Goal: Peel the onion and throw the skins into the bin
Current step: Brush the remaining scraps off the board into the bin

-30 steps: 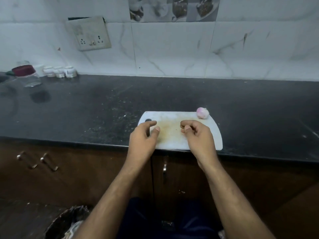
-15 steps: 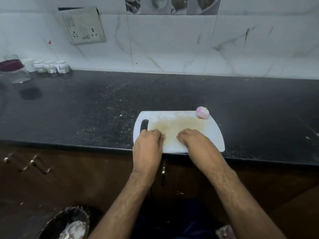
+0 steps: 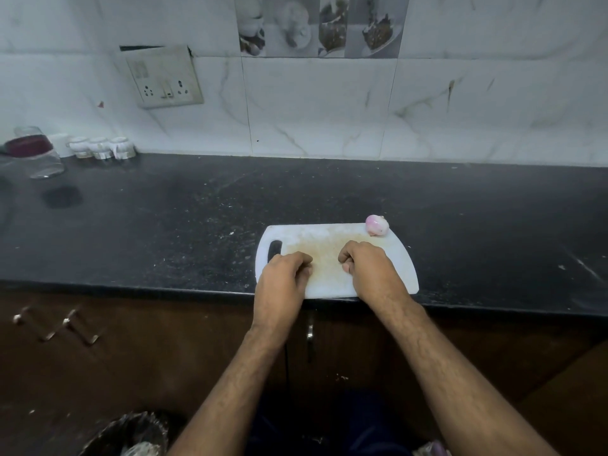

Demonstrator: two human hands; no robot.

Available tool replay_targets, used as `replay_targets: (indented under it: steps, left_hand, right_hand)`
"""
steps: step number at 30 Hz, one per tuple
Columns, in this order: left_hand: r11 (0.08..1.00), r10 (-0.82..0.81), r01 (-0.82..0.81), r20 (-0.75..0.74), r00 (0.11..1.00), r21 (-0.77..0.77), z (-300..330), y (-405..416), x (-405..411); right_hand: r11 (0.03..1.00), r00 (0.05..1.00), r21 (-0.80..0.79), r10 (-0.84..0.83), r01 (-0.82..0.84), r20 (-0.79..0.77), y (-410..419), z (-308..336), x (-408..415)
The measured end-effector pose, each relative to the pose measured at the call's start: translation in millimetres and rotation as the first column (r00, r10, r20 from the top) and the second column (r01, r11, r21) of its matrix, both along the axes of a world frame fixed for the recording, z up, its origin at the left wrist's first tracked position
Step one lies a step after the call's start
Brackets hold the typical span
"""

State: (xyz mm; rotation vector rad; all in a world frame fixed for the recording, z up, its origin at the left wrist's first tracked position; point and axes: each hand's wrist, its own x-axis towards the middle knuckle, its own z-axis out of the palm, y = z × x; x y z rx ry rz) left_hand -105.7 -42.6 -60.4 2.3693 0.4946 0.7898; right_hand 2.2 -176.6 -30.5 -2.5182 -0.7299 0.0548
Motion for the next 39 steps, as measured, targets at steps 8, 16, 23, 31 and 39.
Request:
replay_targets:
  steps: [8, 16, 23, 31, 39]
  left_hand:
    - [0.998, -0.058, 0.058, -0.004, 0.998, 0.016, 1.1, 11.4, 7.8]
    - [0.993, -0.111, 0.112, -0.039, 0.993, 0.028, 2.2, -3.3, 21.9]
    - [0.989, -0.093, 0.099, -0.066, 0.993, 0.106, -6.4, -18.3, 28.2]
    - [0.983, -0.087, 0.090, -0.028, 0.996, 0.160, -10.2, -24.0, 22.8]
    - [0.991, -0.105, 0.107, -0.041, 0.994, 0.075, -5.1, -22.7, 21.4]
  right_hand:
    - [0.989, 0.996, 0.125, -0.083, 0.078, 0.029, -4.4, -10.3, 6.7]
    - [0.927, 0.988, 0.346, -0.117, 0.146, -0.102, -10.1, -7.6, 11.1]
    - [0.972, 0.995, 0.225, -0.046, 0.066, -0.092, -15.5, -4.7, 15.8]
    - [0.966, 0.994, 0.238, -0.083, 0.098, -0.070, -13.4, -8.2, 15.8]
    - [0.984, 0.983, 0.016, -0.178, 0.179, -0.049, -4.3, -1.5, 11.5]
